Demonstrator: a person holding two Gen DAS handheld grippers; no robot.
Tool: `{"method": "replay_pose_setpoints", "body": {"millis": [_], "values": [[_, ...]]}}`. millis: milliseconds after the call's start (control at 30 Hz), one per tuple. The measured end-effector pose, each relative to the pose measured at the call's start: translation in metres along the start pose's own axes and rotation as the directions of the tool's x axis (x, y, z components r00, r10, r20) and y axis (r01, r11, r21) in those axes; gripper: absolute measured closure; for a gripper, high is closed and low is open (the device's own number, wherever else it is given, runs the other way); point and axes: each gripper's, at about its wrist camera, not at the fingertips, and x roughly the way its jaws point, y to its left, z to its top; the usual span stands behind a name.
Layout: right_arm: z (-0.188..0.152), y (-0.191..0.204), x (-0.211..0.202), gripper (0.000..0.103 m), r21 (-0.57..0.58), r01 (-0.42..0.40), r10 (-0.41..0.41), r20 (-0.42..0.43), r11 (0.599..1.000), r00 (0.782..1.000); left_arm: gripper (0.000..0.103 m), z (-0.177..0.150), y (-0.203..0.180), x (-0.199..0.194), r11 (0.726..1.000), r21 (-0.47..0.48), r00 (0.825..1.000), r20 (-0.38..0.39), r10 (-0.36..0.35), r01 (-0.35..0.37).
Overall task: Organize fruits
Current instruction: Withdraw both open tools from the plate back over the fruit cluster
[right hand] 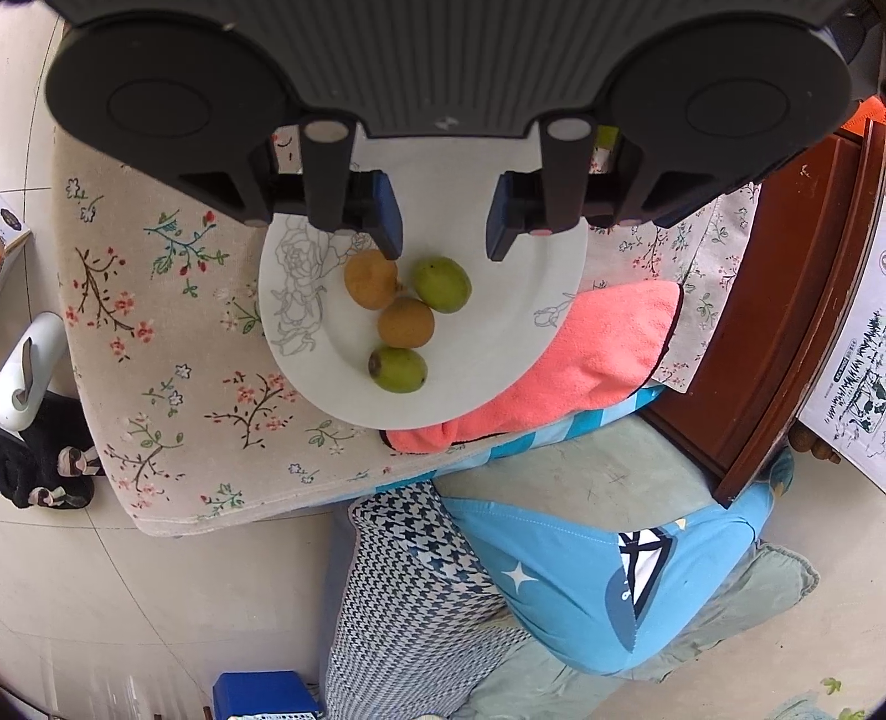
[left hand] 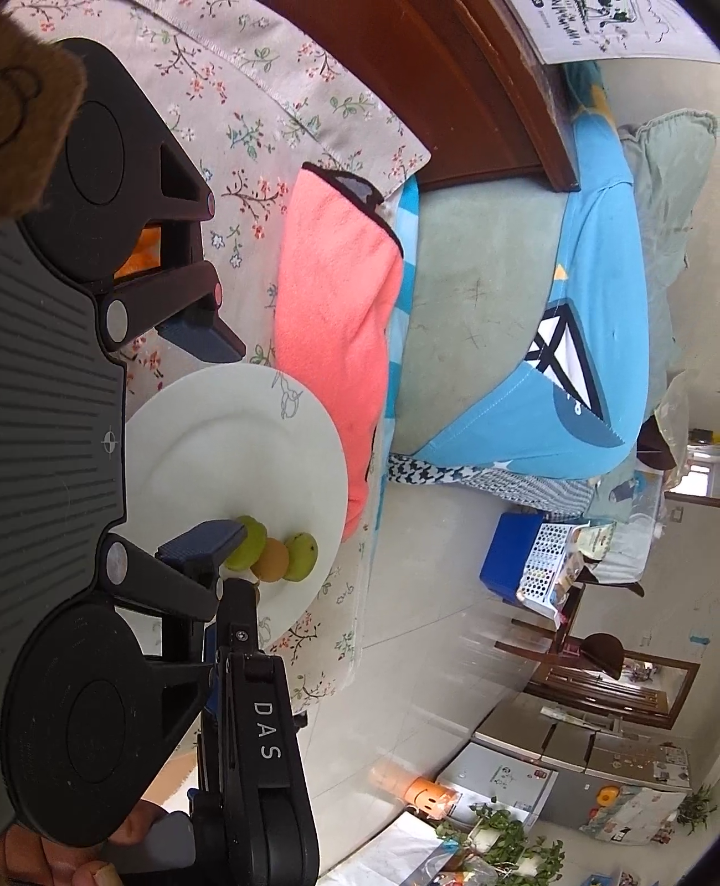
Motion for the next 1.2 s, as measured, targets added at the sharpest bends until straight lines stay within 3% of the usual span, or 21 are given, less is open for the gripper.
{"method": "replay_pose_setpoints", "body": {"millis": [167, 433, 1200], "values": [[-0.005, 0.004, -0.001, 0.066, -0.016, -0.016, 0.015, -0.012, 1.0, 1.0, 0.03, 0.002, 0.008, -0.01, 0.999, -0.006, 0.999, 0.002, 0.035, -0.035], [-0.017, 0.019, -0.006, 0.061, -0.082, -0.032, 0.031, -0.01, 0.996, 0.999, 0.025, 0.003, 0.036, -0.035, 0.995, -0.066, 0.997, 0.02, 0.077, -0.075], [-0.079, 0.07, -0.003, 0.058, -0.333, -0.103, 0.081, -0.079, 0.937, 0.994, 0.024, -0.044, 0.084, -0.073, 0.965, -0.196, 0.984, -0.041, 0.172, -0.176]]}}
